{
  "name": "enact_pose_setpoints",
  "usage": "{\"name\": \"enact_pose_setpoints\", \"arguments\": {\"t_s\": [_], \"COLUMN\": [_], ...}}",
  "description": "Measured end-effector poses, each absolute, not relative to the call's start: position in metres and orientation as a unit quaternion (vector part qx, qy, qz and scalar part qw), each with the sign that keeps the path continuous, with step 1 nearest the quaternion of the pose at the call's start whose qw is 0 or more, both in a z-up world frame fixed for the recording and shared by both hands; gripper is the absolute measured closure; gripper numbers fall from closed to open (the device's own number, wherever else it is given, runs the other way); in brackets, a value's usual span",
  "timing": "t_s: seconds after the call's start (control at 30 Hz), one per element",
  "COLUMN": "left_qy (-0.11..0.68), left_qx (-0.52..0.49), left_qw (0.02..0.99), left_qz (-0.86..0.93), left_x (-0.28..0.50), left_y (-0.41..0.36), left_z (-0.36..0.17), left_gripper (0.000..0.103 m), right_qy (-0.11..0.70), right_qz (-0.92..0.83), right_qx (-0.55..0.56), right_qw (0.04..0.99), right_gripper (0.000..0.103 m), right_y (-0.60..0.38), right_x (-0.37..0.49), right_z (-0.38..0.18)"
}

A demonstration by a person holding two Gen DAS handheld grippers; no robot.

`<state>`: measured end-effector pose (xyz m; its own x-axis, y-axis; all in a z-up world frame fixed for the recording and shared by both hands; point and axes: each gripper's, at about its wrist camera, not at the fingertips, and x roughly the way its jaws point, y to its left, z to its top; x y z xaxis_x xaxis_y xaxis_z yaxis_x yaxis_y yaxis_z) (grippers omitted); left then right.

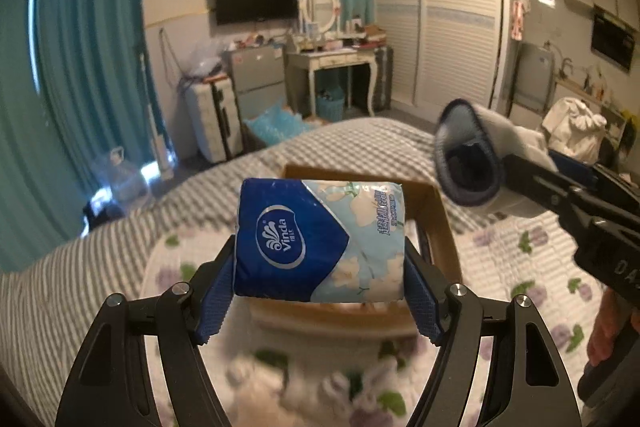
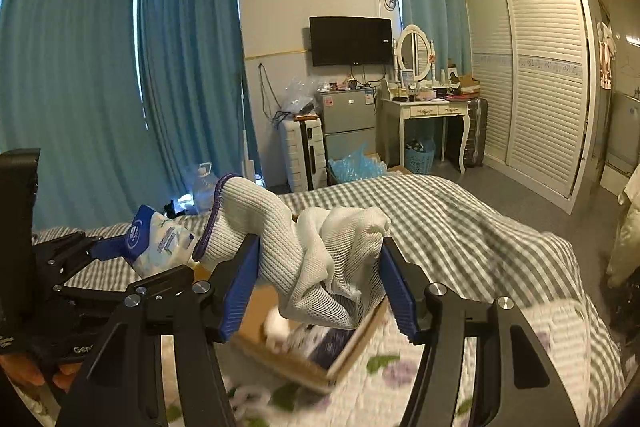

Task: Organize soft objects
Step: 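Drop the blue tissue pack and white socks into the box with both grippers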

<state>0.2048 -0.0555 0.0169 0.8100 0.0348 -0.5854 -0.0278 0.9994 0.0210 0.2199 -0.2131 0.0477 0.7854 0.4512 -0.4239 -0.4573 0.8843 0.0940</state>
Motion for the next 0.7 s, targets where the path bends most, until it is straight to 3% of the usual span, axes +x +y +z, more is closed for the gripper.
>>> {"name": "enact_pose_setpoints", "arguments": {"t_s": [0.4, 0.47, 0.6, 0.7], "left_qy": [0.359, 0.36, 0.348, 0.342], "left_qx": [0.036, 0.027, 0.002, 0.017], "left_qw": [0.933, 0.933, 0.937, 0.939], "left_qz": [0.009, -0.004, -0.003, 0.013], "left_x": [0.285, 0.284, 0.277, 0.276], "left_y": [-0.045, -0.047, -0.044, -0.051], "left_z": [-0.049, -0.055, -0.053, -0.04], "left_gripper": [0.029, 0.028, 0.009, 0.009], "right_qy": [0.29, 0.297, 0.295, 0.283], "right_qz": [0.243, 0.243, 0.247, 0.242], "right_qx": [-0.001, 0.006, 0.037, 0.038], "right_qw": [0.926, 0.923, 0.922, 0.928], "right_gripper": [0.044, 0.041, 0.02, 0.018], "right_y": [-0.181, -0.181, -0.19, -0.195], "right_x": [0.325, 0.332, 0.333, 0.326], "right_z": [-0.017, -0.025, -0.025, -0.009]}}
